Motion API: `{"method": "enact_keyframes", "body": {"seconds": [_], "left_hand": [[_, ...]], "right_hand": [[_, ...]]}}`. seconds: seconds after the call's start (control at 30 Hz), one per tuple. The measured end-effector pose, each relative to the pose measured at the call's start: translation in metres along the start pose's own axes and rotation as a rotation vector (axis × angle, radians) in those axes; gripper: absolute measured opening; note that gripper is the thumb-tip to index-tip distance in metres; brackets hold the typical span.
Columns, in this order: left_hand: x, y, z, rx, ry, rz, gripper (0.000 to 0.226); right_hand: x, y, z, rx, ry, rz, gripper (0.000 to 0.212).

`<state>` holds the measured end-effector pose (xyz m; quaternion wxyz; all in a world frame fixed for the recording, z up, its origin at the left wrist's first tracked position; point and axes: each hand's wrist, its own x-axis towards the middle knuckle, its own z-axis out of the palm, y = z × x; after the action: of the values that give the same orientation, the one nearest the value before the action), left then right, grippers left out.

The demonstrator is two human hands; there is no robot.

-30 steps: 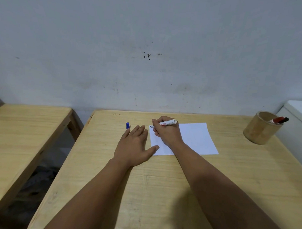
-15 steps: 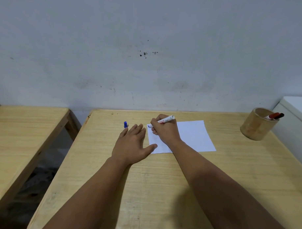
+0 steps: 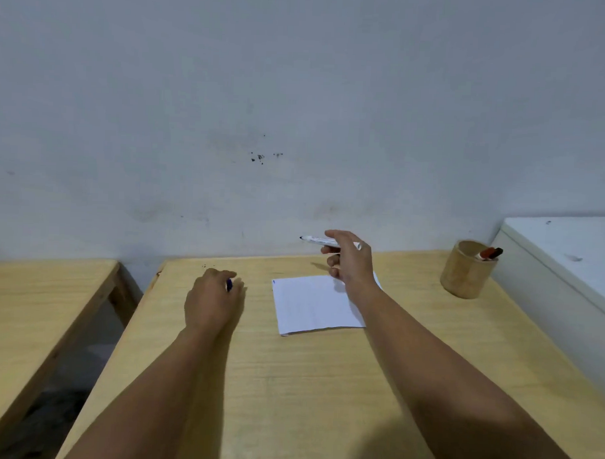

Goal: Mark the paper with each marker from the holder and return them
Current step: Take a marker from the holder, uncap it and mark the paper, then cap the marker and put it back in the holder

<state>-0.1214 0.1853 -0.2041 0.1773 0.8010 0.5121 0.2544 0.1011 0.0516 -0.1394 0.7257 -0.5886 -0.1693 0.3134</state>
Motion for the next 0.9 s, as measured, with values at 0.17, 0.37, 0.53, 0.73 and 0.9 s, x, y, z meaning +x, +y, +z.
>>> {"method": "enact_keyframes", "body": {"seconds": [0.17, 0.37, 0.53, 0.73, 0.9], "left_hand": [[0.008, 0.014, -0.006, -0.219, -0.031, -0.142, 0.015], [0.015, 0.085, -0.037, -0.967, -0.095, -0.315, 0.011], [0.002, 0.133, -0.053, -1.135, -0.166, -0.326, 0.017], [-0.017, 0.174, -0.058, -1.136, -0.232, -0.239, 0.021], [-0.033, 0.202, -0.057, -1.078, -0.231, -0.168, 0.015]], "right_hand": [[-0.012, 0.0, -0.024, -0.071, -0.089, 0.023, 0.008], [-0.029, -0.002, -0.036, -0.309, -0.136, -0.139, 0.022], [-0.045, -0.024, -0.046, -0.332, -0.142, -0.262, 0.022], [-0.063, -0.05, -0.069, -0.361, -0.108, -0.347, 0.02], [-0.075, -0.066, -0.086, -0.381, -0.082, -0.375, 0.016]]}}
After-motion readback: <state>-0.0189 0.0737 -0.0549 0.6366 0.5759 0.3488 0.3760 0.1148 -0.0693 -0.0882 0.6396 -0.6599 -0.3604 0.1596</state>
